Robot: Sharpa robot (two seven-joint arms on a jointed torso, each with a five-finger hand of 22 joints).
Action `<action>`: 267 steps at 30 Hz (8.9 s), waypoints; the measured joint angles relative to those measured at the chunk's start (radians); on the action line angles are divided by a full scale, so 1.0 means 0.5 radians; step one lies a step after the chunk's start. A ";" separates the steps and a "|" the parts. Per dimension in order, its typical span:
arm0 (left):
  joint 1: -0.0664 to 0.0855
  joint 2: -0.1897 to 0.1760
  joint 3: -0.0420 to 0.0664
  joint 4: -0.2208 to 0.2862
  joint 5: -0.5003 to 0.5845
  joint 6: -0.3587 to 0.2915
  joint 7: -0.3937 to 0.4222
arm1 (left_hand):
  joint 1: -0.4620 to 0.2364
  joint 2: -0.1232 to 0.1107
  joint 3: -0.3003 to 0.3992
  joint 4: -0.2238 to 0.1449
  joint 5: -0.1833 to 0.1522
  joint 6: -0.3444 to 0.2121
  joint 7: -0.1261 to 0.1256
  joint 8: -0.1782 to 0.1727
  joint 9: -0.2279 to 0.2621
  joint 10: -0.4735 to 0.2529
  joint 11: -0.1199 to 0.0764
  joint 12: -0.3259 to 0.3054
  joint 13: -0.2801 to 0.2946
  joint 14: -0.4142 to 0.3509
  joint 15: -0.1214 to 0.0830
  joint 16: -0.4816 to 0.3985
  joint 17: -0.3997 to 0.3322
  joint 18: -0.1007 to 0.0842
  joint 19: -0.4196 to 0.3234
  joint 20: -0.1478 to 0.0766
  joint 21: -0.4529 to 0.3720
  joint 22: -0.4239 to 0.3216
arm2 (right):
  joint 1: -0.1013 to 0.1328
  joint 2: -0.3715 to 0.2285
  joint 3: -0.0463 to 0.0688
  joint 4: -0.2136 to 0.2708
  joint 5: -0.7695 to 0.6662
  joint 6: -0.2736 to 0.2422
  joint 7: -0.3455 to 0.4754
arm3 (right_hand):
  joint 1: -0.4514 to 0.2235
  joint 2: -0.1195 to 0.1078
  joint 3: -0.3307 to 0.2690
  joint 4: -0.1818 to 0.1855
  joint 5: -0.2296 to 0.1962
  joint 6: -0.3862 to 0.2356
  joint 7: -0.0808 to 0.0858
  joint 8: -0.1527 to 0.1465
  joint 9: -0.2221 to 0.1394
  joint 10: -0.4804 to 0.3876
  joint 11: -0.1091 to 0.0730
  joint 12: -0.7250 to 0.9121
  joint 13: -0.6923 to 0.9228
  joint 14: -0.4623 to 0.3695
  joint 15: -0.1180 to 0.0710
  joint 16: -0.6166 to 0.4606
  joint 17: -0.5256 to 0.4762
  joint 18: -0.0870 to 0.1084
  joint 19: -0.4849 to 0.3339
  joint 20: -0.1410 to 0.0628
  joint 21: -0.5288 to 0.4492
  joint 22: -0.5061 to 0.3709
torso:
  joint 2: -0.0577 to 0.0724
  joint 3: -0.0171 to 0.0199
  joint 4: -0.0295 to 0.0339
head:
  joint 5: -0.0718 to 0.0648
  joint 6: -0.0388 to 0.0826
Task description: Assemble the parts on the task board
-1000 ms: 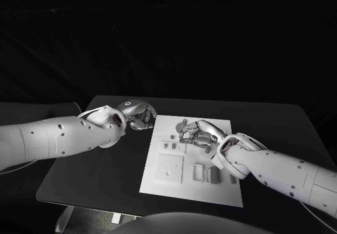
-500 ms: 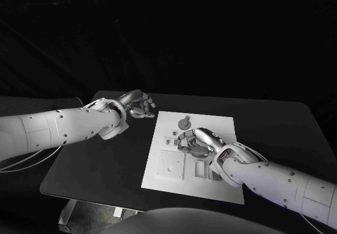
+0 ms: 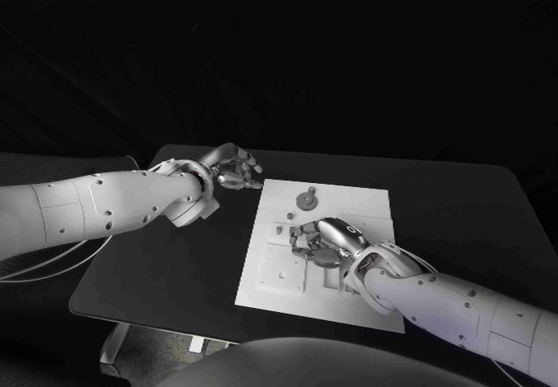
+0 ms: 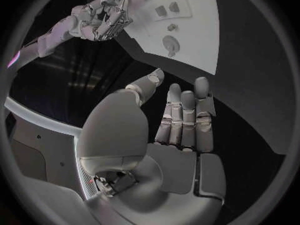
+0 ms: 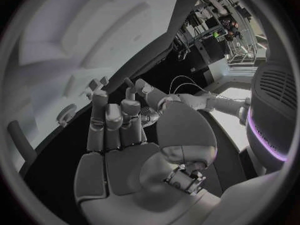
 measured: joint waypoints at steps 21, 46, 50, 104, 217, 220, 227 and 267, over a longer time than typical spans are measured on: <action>0.004 0.004 0.000 0.002 0.070 0.043 0.009 | 0.008 0.008 -0.005 -0.006 0.000 -0.007 0.007 0.000 0.000 0.000 0.000 0.000 0.000 -0.010 0.010 0.000 0.000 0.000 -0.007 0.007 0.000 0.001 | -0.032 0.038 -0.012 -0.104 -0.032 0.058 -0.008 | 0.000 0.000 -0.003 -0.003 -0.023 0.007 -0.007 -0.008 -0.028 0.007 0.007 -0.016 -0.002 0.009 -0.005 -0.009 -0.002 -0.002 -0.016 -0.007 0.000 0.000 | -0.006 -0.0027 -0.001 | 0.015 -0.031; 0.004 0.015 0.000 0.002 0.076 0.083 0.011 | 0.000 0.016 -0.011 -0.011 0.000 -0.006 0.007 0.000 -0.001 -0.007 0.007 0.000 0.000 -0.010 0.011 0.000 0.000 0.000 -0.010 0.011 0.000 0.001 | -0.032 0.062 -0.012 -0.111 -0.095 0.174 -0.125 | 0.016 -0.022 -0.031 0.003 -0.052 0.019 -0.019 -0.037 -0.055 -0.055 0.025 -0.023 0.024 -0.027 -0.011 -0.009 0.004 0.000 -0.066 0.022 -0.019 0.000 | -0.006 -0.0012 -0.002 | 0.026 -0.044; 0.004 0.015 0.000 0.002 0.076 0.085 0.011 | 0.000 0.016 -0.011 -0.011 0.000 -0.006 0.006 0.000 -0.001 -0.007 0.007 0.000 0.000 -0.010 0.011 0.000 0.000 0.000 -0.011 0.011 0.000 0.000 | -0.032 0.064 -0.012 -0.109 -0.107 0.180 -0.140 | 0.016 -0.022 -0.031 0.003 -0.052 0.019 -0.019 -0.040 -0.057 -0.055 0.025 -0.023 0.024 -0.033 -0.012 -0.009 0.004 0.001 -0.069 0.025 -0.018 0.000 | -0.006 -0.0012 -0.002 | 0.027 -0.045; 0.004 0.024 0.000 -0.004 0.079 0.113 0.010 | 0.002 0.031 -0.017 -0.017 0.000 -0.018 0.011 0.000 -0.001 -0.012 0.012 0.000 0.000 -0.014 0.014 0.000 0.000 0.001 -0.017 0.018 -0.007 0.001 | -0.027 0.043 -0.007 -0.038 -0.289 0.225 -0.345 | 0.063 -0.026 -0.045 0.000 -0.060 0.028 -0.028 -0.061 -0.069 -0.076 0.032 -0.023 0.038 -0.062 -0.004 -0.009 0.009 0.001 -0.076 0.032 -0.031 0.001 | -0.006 -0.0002 -0.003 | 0.035 -0.048; 0.004 0.056 -0.001 -0.091 0.081 0.163 0.008 | 0.010 0.054 -0.028 -0.039 0.000 -0.014 0.011 0.000 0.004 -0.018 0.018 0.000 0.001 -0.028 0.020 0.000 0.001 0.002 -0.020 0.021 -0.007 0.000 | 0.141 0.251 -0.046 0.217 -0.699 0.695 -0.540 | 0.136 -0.177 -0.086 0.008 -0.072 -0.092 0.070 -0.235 -0.251 -0.094 0.108 -0.023 0.050 -0.044 0.051 0.008 0.007 -0.014 -0.068 0.024 -0.018 0.001 | -0.005 -0.0027 0.001 | 0.059 -0.031; 0.004 0.056 -0.001 -0.094 0.081 0.165 0.008 | 0.010 0.054 -0.028 -0.039 0.000 -0.015 0.013 0.000 0.004 -0.022 0.022 0.000 0.001 -0.028 0.021 0.000 0.001 0.002 -0.020 0.021 -0.007 0.000 | 0.141 0.267 -0.078 0.197 -0.733 0.718 -0.540 | 0.148 -0.174 -0.086 0.008 -0.072 -0.117 0.072 -0.242 -0.261 -0.094 0.108 -0.023 0.050 -0.044 0.051 0.008 0.007 -0.015 -0.068 0.024 -0.018 0.001 | -0.005 -0.0023 0.001 | 0.060 -0.033; 0.004 0.068 -0.001 -0.099 0.081 0.167 0.008 | 0.010 0.054 -0.028 -0.039 0.000 -0.017 0.015 0.000 0.004 -0.023 0.023 0.000 0.001 -0.031 0.024 0.000 0.001 0.002 -0.021 0.021 -0.007 0.000 | 0.134 0.319 -0.144 0.165 -0.794 0.751 -0.535 | 0.147 -0.174 -0.086 0.008 -0.072 -0.148 0.073 -0.253 -0.274 -0.094 0.108 -0.023 0.050 -0.046 0.053 0.008 0.007 -0.015 -0.068 0.025 -0.018 0.001 | -0.005 -0.0013 0.001 | 0.071 -0.040; 0.004 0.087 -0.001 -0.107 0.089 0.177 0.008 | 0.003 0.061 -0.028 -0.039 0.000 -0.013 0.013 0.000 0.003 -0.021 0.021 0.000 0.001 -0.032 0.025 0.000 0.000 0.002 -0.024 0.025 -0.007 0.000 | 0.052 0.457 -0.161 0.012 -0.886 0.746 -0.537 | 0.155 -0.166 -0.086 0.008 -0.064 -0.190 0.082 -0.265 -0.292 -0.094 0.107 -0.023 0.049 -0.055 0.062 0.014 0.007 -0.017 -0.069 0.025 -0.018 0.001 | -0.006 -0.0031 -0.001 | 0.102 -0.048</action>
